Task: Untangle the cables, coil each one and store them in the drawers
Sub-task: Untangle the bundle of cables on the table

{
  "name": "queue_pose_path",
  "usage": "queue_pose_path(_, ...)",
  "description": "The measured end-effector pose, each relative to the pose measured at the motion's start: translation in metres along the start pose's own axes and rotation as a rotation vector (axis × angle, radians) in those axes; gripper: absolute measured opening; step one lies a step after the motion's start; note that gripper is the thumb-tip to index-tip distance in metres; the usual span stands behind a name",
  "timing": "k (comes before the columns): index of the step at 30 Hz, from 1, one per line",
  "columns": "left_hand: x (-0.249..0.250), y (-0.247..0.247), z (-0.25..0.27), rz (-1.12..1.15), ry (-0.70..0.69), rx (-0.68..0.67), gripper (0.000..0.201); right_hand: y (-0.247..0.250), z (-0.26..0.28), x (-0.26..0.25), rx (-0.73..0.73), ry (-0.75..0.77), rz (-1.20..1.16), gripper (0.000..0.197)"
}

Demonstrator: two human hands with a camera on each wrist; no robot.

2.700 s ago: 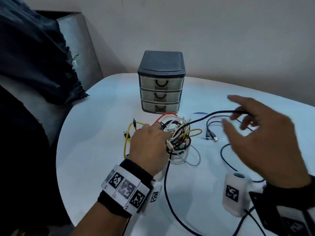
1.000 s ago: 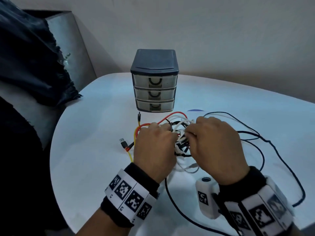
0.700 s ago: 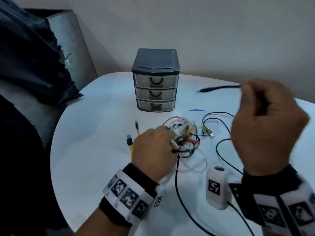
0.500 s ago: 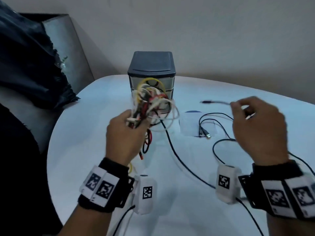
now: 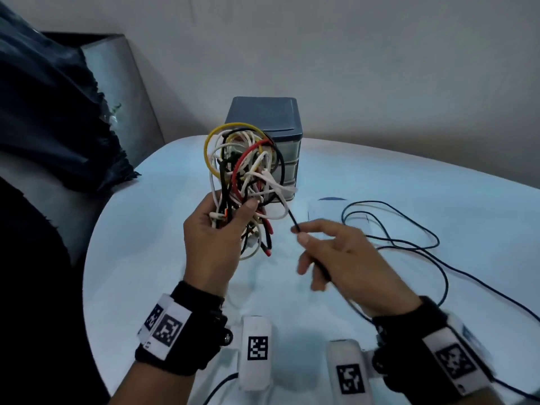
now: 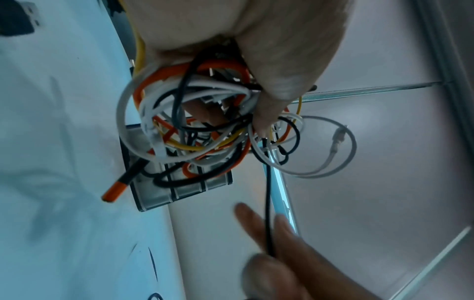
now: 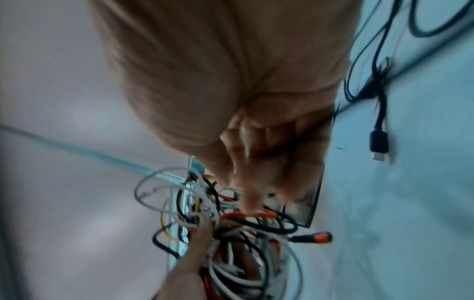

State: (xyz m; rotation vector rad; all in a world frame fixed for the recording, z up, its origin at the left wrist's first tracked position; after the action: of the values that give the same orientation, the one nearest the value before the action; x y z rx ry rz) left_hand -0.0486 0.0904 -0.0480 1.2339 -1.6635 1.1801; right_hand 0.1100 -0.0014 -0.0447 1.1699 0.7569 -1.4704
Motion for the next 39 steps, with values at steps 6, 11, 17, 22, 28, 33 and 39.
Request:
queue_pose_path(6,0.002,-0.002,0.004,0.012,0.005,-0.171,0.015,0.021,-0.002,-0.008,0.194,0.176,-0.069,0.017)
queue_pose_path(11,0.005,-0.011,0.014,-0.119,-0.041,-0.394,0.021,0.010,-0.002,-0.008,0.194,0.265,0.086,0.022)
queue_pose_path(17,-0.010,-0.008,0.014,-0.374,0.019,-0.362,0.011,0.017,-0.002,-0.008,0.290,0.222,-0.054,0.019)
queue_pose_path(22,0.009,-0.026,0.015,-1.063,-0.334,-0.277,0.015,0.002,0.037,-0.045,0.666,0.606,0.188,0.026)
queue_pose_path(28,0.015,-0.039,0.022,-1.127,-0.676,-0.506,0.041,0.027,0.016,-0.041,0.512,0.238,0.157,0.031)
queue_pose_path(33,0.006,-0.030,0.019,-1.121,-0.348,-0.456,0.011,0.036,0.030,-0.036,0.454,0.387,0.032,0.025)
queue_pose_path(39,0.012,-0.010,-0.003,-1.223,-0.267,-0.309,0.005,0.035,0.037,-0.040,0.310,0.309,-0.134,0.030)
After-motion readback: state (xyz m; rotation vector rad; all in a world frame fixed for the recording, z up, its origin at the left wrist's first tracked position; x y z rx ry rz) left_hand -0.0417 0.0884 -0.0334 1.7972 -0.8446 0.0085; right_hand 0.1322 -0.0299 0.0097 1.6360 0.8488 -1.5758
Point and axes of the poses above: each hand's wrist, its own z-axis away from the middle knuckle, its own y-axis out of the back of the hand, x = y × z, the point moved 3 cm from there along -z, towards the middle knuckle, and after that the axes turned 9 degrees about -y, right-handed, at the moved point
